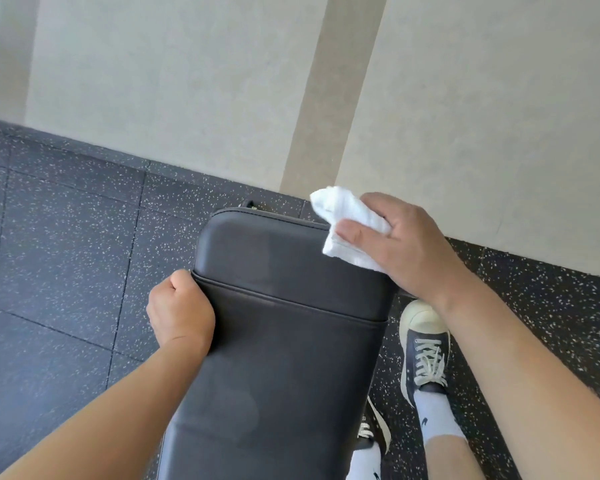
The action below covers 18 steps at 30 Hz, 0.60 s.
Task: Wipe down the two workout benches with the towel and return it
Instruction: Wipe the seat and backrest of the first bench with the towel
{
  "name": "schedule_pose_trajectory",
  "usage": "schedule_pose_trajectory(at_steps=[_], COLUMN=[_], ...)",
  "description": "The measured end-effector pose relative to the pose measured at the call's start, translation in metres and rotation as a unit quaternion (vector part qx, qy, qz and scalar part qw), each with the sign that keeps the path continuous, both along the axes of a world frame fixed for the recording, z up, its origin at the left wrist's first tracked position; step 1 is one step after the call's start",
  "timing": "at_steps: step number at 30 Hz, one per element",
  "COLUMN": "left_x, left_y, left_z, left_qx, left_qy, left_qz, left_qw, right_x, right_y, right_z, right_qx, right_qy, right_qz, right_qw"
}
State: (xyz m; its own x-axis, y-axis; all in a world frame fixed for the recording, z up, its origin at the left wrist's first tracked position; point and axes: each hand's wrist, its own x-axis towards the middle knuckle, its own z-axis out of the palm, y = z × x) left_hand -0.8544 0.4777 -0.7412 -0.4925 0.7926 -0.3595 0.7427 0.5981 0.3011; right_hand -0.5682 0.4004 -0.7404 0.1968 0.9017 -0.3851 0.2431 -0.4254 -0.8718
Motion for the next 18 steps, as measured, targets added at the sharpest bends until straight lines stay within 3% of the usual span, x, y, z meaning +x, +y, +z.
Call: schedule_pose_trajectory(at_steps=[6,10,13,18], left_x=[-0.001,0.001,0.001,-0.001], left_y=[0.000,-0.001,-0.001,-0.003], left_z=[-0.001,-0.001,-0.001,-0.001], left_qx=[0.012,0.016,0.019,0.031], left_qy=[-0.003,-0.008,-0.014,-0.028], left_qz=[0.005,0.014,0.025,0.033], left_qw=[1.000,1.000,0.999,0.999], right_x=[-0.040,-0.077,-0.093,-0.093], right_y=[-0.078,-0.101,-0.101,-0.090], right_z=[0.008,0.007,0.006,0.007], right_qx=[-0.023,-0.011,0.050,0.120], right_qy=[0.060,-0.022,-0.157,-0.341], right_qz=[-0.229,-0.299,-0.267,-0.117], right_qw=[0.971,0.954,0.950,0.925])
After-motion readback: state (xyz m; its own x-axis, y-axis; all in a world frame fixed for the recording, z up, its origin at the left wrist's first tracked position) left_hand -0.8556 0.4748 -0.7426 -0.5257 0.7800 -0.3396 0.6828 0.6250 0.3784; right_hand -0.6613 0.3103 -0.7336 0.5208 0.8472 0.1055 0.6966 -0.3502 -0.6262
